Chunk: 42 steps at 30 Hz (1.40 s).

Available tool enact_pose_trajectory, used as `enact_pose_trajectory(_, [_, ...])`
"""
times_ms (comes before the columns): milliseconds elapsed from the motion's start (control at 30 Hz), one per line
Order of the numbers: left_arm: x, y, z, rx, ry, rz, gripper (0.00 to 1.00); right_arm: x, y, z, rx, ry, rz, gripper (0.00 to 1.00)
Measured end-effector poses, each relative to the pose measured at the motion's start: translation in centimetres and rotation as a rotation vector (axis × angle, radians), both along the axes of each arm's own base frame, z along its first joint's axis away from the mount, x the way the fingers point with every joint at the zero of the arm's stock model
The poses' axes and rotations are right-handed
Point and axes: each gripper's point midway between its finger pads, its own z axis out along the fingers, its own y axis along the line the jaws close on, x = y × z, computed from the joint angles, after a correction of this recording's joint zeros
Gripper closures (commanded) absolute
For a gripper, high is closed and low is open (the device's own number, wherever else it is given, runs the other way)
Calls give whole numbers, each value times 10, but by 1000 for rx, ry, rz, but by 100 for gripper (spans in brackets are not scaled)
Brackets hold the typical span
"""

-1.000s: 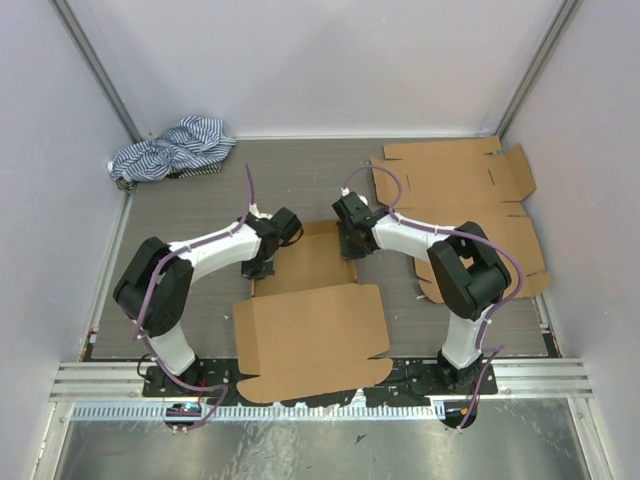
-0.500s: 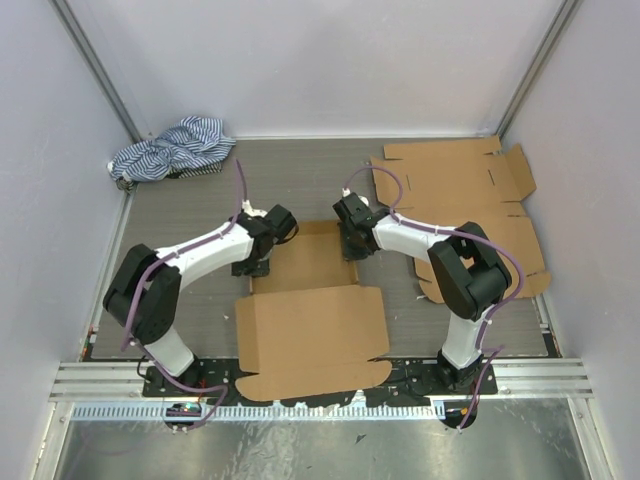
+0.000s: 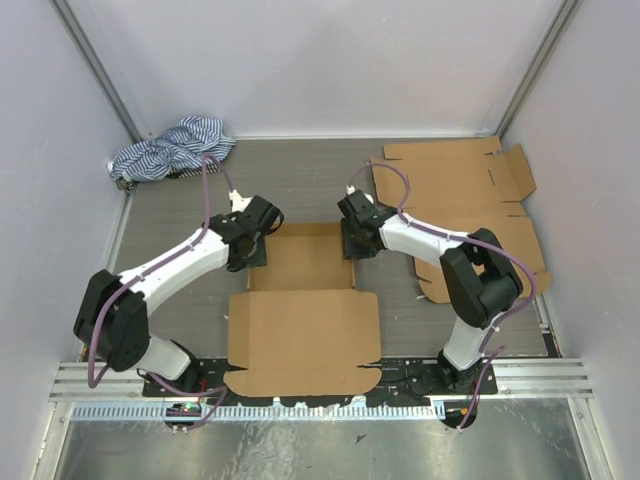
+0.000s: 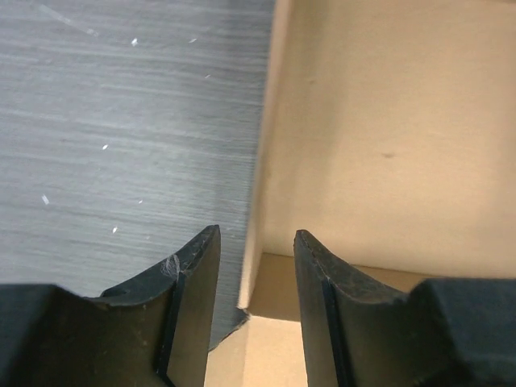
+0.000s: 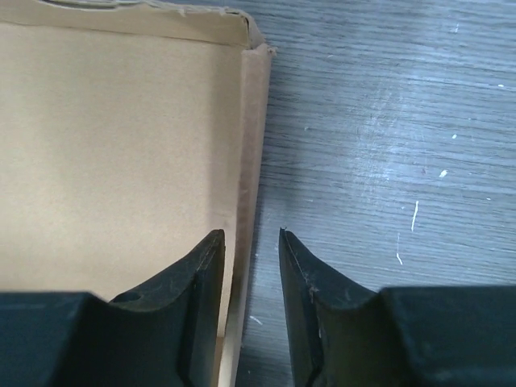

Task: Fold the paper box

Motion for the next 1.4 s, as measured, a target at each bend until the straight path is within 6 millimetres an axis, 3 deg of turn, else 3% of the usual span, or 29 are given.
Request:
enact_pose_trajectory(300, [2,-20,22,-125,-46,-68,52,2,4,30,54,-59,8,62])
enact_pose_trajectory(433, [-4,-22,52,-193,-112,-106,53,6,-2,46,31,-121,44,61])
enact_pose_trajectory(567, [-18,-16,98,-271,-217,-152,52,14,2,72,35,-212,146,56])
enact_pose_trajectory(733, [-41,5,146,-325,-358,-174,51,41,33,121,99,-351,317,54])
enact_pose_trajectory(867, [-54,26,163,-316,-439,-166,50,71,69,149,120,-460,465,54])
enact_pose_trajectory(967, [-62,39,158,-284,-459,-160,50,84,99,144,110,-481,588,53])
enact_pose_trajectory(1133, [-69,52,129,-208,-408,-159,50,93,141,106,91,-433,753,52])
enact_pose_trajectory(1267, [-75,59,110,-175,-376,-163,50,82,155,74,60,-365,839,52])
enact_pose_trajectory(1400, [-77,62,113,-177,-394,-161,50,75,165,58,16,-338,890,52])
